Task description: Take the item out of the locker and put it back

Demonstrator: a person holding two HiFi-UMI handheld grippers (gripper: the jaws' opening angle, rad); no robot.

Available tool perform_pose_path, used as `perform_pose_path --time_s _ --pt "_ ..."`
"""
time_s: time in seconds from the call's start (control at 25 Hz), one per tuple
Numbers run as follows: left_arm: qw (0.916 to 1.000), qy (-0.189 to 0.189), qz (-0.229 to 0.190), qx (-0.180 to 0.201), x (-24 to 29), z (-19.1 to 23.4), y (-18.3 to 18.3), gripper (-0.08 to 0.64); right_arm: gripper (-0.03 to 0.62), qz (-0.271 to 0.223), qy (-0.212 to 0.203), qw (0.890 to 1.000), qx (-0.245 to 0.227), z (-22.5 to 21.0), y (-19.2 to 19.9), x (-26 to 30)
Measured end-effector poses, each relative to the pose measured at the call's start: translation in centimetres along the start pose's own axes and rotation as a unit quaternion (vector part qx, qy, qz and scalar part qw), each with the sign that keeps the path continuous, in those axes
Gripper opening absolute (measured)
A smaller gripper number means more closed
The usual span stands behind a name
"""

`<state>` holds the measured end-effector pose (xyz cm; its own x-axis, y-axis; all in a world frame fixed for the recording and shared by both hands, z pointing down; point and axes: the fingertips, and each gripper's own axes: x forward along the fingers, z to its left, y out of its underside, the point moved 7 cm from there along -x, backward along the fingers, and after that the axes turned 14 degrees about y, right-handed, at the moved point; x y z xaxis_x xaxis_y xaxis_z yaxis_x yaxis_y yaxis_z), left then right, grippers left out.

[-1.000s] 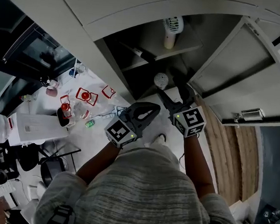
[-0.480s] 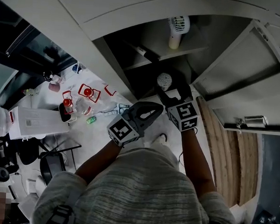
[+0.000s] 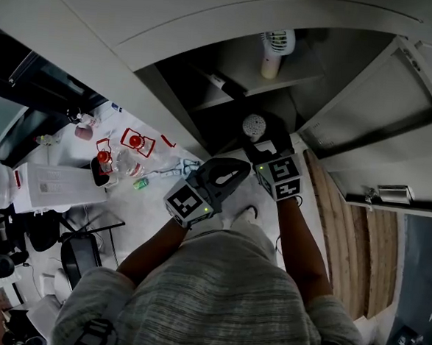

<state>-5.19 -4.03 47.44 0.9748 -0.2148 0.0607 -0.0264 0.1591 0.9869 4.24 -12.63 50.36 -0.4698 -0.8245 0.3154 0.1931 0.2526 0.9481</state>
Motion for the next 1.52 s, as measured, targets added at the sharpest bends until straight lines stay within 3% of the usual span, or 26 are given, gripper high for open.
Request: perform_pose_path --time_s 0.36,0.68,1.52 --pt "1.0000 -0.004 -0.004 -0.003 0.1 0.0 -0.1 0.008 0.275 -0.005 0.003 1.000 -0.011 0.0 -0.3 -0.2" --pt "0.9999 -0.005 -0.009 0.001 0.2 0.1 -0.7 0.008 0.273 -0.033 0.006 0.999 -0.010 -0.5 -3.0 -1.5" --pt "0.9988 0.019 -0.039 0.022 1.5 0.4 -3.5 0.008 0.273 -0.161 0.049 0.986 -0.012 -1.2 -12.6 -10.8"
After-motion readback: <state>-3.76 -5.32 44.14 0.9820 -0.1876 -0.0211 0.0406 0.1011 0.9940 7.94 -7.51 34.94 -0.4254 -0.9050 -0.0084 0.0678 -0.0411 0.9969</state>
